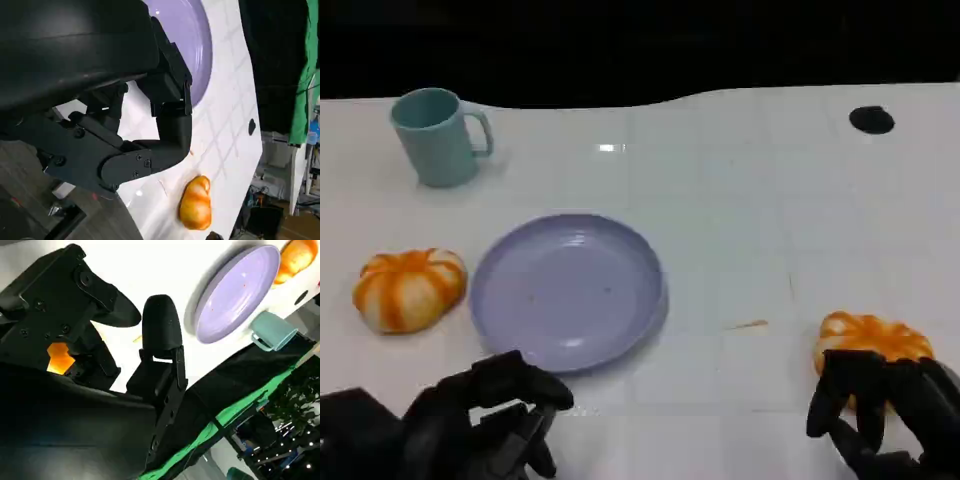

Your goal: Grasp the bread from the table and place it into the plate.

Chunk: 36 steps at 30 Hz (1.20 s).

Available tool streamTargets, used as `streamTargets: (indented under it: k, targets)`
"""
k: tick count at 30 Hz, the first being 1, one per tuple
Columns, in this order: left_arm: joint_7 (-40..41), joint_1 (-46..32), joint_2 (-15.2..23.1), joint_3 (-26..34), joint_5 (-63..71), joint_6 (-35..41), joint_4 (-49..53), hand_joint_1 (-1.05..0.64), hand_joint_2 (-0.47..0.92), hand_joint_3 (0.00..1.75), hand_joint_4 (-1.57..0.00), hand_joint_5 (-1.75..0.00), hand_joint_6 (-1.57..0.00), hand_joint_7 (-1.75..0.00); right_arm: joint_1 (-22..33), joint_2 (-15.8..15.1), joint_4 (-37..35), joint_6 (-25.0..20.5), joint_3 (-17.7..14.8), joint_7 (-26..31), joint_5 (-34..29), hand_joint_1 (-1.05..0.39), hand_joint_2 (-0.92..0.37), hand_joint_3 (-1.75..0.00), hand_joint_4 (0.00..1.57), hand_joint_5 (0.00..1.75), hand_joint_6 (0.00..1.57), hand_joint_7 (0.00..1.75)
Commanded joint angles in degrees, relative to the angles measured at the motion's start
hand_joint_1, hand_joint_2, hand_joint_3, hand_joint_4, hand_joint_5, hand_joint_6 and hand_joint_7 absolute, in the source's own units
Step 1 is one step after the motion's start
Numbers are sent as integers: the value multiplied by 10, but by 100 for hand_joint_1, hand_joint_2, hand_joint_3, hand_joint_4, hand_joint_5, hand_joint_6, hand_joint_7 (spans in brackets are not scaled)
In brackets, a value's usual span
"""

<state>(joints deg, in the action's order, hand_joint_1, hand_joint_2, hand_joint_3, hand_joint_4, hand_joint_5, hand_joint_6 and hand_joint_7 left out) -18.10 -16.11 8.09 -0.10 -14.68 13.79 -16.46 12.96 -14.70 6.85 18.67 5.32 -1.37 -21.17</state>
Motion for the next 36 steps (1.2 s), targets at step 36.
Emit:
streamTargets:
  k: [36]
  targets:
    - [-5, 0, 8, 9, -8, 2, -3, -39, 71, 75, -73, -164, -84, -111, -2, -3, 38, -27, -17, 10, -13, -16, -18, -130, 83, 159, 87, 101]
